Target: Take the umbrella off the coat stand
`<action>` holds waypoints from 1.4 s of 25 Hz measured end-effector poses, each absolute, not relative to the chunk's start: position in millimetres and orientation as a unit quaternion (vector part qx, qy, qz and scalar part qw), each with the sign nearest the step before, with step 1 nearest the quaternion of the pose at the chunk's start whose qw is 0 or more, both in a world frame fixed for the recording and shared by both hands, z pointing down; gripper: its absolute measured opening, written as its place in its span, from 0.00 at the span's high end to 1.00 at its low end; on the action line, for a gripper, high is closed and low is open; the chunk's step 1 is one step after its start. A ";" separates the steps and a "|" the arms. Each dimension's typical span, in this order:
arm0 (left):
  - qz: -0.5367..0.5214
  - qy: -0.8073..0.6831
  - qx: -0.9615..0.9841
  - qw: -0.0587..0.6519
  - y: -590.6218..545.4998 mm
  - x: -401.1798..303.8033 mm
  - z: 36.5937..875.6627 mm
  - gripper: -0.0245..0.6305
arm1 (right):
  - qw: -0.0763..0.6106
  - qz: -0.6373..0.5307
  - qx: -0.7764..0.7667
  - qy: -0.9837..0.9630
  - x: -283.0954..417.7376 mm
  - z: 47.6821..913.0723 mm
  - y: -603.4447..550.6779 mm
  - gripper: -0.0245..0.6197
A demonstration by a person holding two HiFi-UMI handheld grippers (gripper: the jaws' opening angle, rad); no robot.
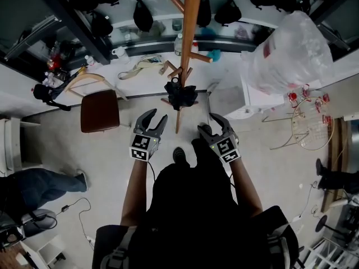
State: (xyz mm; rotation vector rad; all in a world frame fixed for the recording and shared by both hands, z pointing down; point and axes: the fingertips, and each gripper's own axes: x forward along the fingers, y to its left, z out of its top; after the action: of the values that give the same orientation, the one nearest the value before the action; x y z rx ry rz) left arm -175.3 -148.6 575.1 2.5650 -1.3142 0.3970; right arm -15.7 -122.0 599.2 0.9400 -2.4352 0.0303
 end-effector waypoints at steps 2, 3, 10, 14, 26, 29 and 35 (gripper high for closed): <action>0.137 -0.448 0.876 0.117 -151.1 -173.8 577.8 0.68 | 0.262 0.014 0.348 -0.900 -13.3 600.7 -124.4 0.53; 0.138 -0.447 0.876 0.117 -153.0 -173.2 579.4 0.68 | 0.262 0.014 0.347 -0.900 -12.8 601.7 -126.6 0.53; 0.139 -0.452 0.872 0.126 -164.1 -167.8 589.3 0.68 | 0.259 0.009 0.339 -0.904 -11.6 601.1 -144.5 0.53; 0.140 -0.455 0.870 0.131 -167.4 -164.5 591.8 0.68 | 0.263 0.012 0.332 -0.906 -8.9 604.1 -151.4 0.53; 0.159 -0.461 0.859 0.156 -188.1 -164.4 627.9 0.58 | 0.274 0.023 0.317 -0.908 -6.7 613.2 -168.5 0.53; 0.162 -0.459 0.858 0.163 -193.7 -165.7 641.6 0.55 | 0.276 0.026 0.317 -0.907 -8.2 617.1 -168.3 0.53; 0.176 -0.451 0.856 0.183 -206.3 -158.5 674.8 0.51 | 0.289 0.023 0.315 -0.904 -0.6 621.7 -162.0 0.53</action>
State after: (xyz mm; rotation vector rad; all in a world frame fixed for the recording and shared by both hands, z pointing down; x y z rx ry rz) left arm -158.5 -206.3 674.8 2.4154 -1.2712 0.4955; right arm -0.6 -162.0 621.7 0.8407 -2.4123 0.0617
